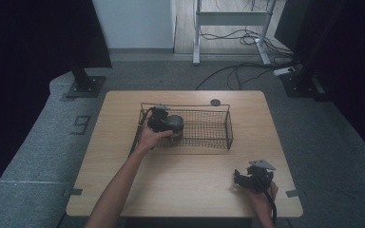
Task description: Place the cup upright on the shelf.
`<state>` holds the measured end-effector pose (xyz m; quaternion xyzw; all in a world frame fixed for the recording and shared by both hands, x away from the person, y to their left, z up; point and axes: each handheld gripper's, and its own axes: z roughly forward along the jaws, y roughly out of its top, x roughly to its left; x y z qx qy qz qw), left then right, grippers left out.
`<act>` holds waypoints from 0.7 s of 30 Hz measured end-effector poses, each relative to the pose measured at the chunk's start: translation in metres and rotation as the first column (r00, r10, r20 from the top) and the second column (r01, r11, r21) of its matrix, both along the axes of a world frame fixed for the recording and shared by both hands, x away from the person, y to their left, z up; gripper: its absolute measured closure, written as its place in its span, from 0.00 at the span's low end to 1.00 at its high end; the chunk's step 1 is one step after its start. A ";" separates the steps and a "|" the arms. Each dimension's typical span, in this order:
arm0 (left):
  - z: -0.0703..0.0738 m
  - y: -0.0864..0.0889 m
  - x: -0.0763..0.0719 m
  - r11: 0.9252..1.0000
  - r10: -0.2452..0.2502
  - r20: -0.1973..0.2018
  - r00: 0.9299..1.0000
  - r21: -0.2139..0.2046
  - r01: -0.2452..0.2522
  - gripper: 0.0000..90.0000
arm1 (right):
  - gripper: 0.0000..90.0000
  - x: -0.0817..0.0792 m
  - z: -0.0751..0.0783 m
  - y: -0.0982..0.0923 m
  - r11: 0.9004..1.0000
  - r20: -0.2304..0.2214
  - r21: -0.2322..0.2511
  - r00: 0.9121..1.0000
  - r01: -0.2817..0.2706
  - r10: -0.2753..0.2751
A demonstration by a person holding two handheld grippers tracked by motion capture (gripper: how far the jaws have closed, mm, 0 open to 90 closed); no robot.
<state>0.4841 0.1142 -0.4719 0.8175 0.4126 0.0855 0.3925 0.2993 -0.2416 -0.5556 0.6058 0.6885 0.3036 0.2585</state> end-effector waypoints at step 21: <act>-0.011 -0.002 0.006 0.999 0.048 -0.070 0.996 0.019 -0.047 0.16 | 0.10 0.000 0.000 0.000 1.000 0.000 0.000 1.000 0.000 0.000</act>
